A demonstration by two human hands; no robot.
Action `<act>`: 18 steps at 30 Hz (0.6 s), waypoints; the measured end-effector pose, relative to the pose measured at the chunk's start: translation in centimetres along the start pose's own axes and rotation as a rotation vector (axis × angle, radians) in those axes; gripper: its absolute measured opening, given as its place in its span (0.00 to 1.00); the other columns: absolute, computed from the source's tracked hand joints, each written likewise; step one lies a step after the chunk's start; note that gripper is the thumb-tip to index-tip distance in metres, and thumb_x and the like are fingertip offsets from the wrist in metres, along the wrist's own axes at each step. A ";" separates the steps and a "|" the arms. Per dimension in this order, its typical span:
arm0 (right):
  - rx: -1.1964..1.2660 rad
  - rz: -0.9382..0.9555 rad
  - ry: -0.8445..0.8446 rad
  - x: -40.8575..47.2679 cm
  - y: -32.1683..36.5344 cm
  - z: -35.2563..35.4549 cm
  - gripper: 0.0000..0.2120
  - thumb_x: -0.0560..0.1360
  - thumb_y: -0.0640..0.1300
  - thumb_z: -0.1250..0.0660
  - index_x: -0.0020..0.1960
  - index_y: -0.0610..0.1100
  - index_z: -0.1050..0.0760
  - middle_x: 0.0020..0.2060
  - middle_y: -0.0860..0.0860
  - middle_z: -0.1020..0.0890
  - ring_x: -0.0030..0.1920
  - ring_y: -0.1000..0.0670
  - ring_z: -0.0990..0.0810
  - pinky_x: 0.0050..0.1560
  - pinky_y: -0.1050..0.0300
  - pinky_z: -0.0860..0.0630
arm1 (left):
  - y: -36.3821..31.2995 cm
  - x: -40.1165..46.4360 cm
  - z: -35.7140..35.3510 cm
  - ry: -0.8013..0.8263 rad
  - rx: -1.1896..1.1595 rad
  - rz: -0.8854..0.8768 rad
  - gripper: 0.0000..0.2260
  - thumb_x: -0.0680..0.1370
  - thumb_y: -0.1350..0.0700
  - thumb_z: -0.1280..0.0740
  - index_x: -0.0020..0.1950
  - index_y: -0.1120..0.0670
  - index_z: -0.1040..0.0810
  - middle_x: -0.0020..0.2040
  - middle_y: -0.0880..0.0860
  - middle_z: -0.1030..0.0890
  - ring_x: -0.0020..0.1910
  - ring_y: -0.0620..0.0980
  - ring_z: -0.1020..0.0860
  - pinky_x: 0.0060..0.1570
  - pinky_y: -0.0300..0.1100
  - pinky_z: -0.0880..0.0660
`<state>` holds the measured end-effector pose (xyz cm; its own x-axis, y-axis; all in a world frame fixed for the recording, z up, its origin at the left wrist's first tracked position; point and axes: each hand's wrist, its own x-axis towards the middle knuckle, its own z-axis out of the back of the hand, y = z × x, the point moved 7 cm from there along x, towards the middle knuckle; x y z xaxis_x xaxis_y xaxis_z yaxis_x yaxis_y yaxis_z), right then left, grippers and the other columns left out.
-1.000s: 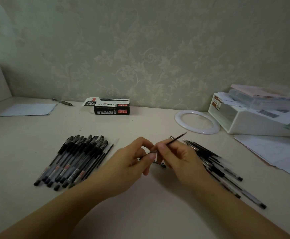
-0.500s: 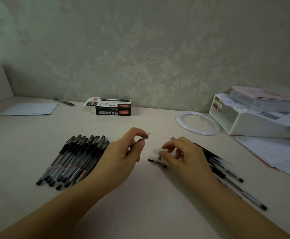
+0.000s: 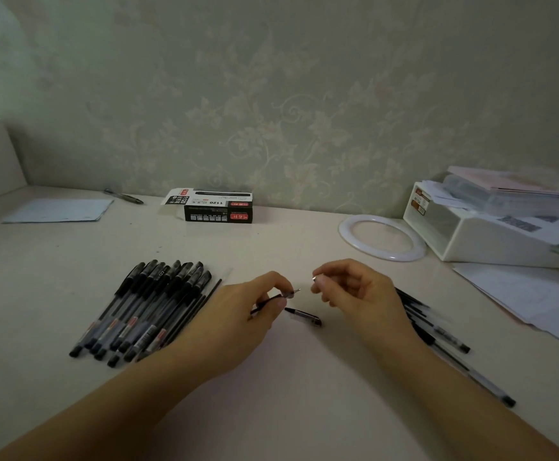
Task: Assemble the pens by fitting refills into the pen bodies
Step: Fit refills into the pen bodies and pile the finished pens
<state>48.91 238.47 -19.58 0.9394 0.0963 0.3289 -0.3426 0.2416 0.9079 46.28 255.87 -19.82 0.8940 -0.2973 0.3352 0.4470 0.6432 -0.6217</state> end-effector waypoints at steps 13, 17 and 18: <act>0.112 -0.039 0.176 -0.7 -0.1 -1.8 0.04 0.76 0.37 0.30 0.50 0.42 0.19 0.40 0.48 0.13 0.41 0.53 0.15 0.42 0.65 0.22 | -1.3 0.1 0.3 0.018 0.036 -0.094 0.05 0.80 0.49 0.40 0.55 0.41 0.27 0.35 0.46 0.23 0.30 0.44 0.28 0.30 0.35 0.33; 0.106 0.001 0.195 -0.9 0.2 -1.9 0.04 0.75 0.35 0.29 0.48 0.42 0.18 0.39 0.48 0.14 0.40 0.53 0.15 0.42 0.64 0.21 | -1.6 -0.1 0.2 0.036 0.039 -0.092 0.04 0.80 0.47 0.40 0.53 0.42 0.27 0.35 0.41 0.23 0.32 0.44 0.27 0.31 0.36 0.32; 0.112 0.014 0.207 -1.0 0.3 -2.0 0.04 0.75 0.35 0.29 0.48 0.42 0.18 0.38 0.48 0.14 0.40 0.53 0.15 0.42 0.64 0.21 | -1.7 -0.1 0.2 0.038 0.050 -0.096 0.05 0.80 0.47 0.41 0.51 0.42 0.26 0.35 0.39 0.24 0.34 0.43 0.26 0.32 0.35 0.32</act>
<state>47.86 240.36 -20.14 0.9091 0.2975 0.2917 -0.3415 0.1309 0.9307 45.42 254.93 -18.69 0.8483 -0.3851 0.3634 0.5290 0.6447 -0.5518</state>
